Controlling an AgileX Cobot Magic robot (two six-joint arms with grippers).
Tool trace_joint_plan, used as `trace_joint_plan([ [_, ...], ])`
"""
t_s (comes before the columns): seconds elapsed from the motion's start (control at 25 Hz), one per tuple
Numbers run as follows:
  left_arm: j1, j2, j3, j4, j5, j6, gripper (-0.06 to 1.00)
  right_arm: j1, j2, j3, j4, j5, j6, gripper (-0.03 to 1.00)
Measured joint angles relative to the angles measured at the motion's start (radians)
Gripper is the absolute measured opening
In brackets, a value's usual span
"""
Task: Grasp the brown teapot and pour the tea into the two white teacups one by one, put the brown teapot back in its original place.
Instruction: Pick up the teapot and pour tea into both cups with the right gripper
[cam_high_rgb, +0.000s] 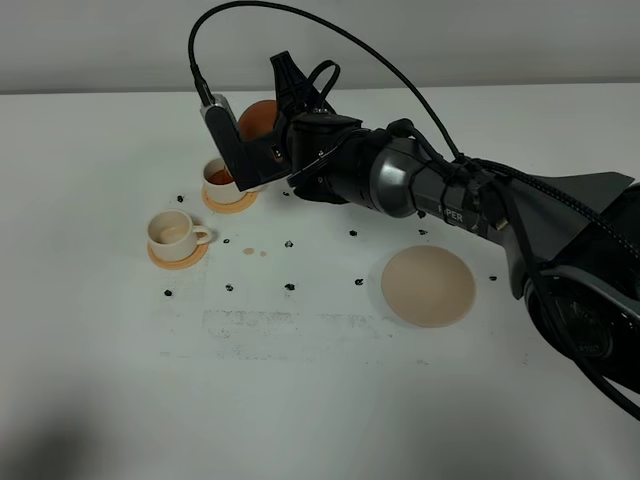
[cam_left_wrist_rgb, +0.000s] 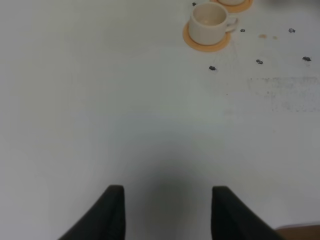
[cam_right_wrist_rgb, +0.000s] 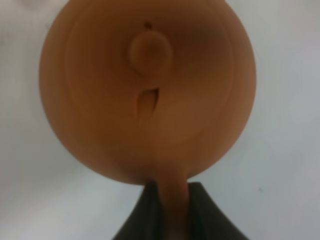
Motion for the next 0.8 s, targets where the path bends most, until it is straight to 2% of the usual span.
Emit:
trace_joint_plan([
  [0.8, 0.0, 0.0, 0.0, 0.0, 0.0, 0.0, 0.43, 0.003, 0.0, 0.0, -0.056, -0.005, -0.027, 0.11],
])
